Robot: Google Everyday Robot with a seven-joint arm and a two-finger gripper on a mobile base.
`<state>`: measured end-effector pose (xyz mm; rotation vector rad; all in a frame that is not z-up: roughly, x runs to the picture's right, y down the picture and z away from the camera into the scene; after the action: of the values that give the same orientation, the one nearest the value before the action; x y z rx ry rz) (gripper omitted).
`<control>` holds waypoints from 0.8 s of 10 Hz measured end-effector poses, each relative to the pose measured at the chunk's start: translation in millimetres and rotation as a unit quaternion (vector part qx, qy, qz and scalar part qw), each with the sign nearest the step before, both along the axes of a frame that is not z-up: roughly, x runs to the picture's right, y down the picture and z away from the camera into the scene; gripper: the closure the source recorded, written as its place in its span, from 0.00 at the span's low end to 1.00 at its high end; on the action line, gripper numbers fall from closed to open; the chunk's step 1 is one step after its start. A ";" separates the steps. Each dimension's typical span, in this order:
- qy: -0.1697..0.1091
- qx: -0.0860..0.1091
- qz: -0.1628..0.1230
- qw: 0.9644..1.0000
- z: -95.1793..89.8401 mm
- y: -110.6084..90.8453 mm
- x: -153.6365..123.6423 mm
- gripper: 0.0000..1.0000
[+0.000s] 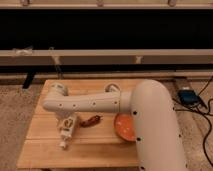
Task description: Place the bottle in the ceramic bowl
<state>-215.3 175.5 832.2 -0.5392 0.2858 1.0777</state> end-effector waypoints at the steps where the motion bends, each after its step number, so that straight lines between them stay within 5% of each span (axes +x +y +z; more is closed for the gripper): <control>1: 0.000 -0.007 0.002 1.000 3.7 2.0 1.8 0.29; 5: -0.019 -0.006 0.019 1.000 -2.8 0.6 8.3 0.68; 8: -0.034 0.013 0.028 0.999 -25.2 -8.1 24.1 0.96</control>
<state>-191.2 167.4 807.0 -0.5614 0.1980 1.1142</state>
